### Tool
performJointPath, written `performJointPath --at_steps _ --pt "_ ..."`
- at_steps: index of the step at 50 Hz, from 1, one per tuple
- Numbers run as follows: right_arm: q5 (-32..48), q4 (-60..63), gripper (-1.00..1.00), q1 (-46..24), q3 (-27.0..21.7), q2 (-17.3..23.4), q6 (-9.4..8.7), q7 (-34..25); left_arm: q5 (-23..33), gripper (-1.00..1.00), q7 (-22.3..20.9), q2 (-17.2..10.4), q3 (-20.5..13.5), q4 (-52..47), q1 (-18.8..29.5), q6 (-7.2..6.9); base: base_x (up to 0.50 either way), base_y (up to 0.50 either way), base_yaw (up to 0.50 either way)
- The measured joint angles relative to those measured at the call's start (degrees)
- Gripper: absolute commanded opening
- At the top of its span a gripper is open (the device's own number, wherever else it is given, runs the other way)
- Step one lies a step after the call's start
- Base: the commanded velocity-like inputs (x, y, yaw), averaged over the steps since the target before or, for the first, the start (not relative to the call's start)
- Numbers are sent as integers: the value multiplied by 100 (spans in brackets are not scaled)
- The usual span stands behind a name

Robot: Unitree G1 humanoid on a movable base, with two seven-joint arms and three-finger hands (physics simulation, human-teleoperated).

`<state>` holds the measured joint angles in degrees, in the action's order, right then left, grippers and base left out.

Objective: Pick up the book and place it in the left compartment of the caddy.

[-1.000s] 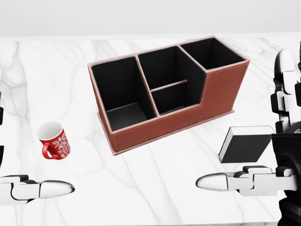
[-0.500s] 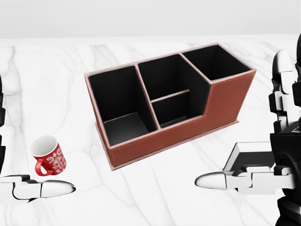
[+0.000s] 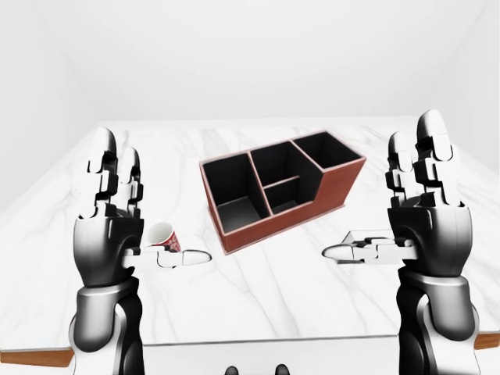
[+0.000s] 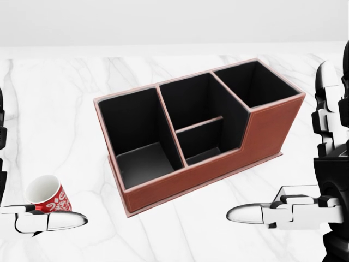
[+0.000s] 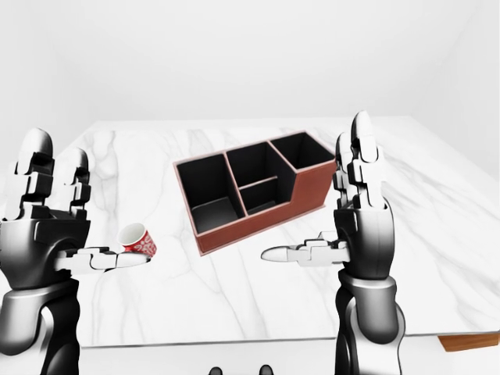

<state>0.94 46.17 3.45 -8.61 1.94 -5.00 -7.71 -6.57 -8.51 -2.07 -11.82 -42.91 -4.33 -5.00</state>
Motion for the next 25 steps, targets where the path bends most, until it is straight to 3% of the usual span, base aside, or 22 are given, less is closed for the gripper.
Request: performJointPath --at_steps 9,25 --pt "13 -26 100 9 -5 -4 0 -19 25 100 -8 0 15 60 1 0 16 0 0" --pt "-157 -58 100 108 -36 -9 0 -151 81 100 -22 9 36 128 -32 0 0 0 0"
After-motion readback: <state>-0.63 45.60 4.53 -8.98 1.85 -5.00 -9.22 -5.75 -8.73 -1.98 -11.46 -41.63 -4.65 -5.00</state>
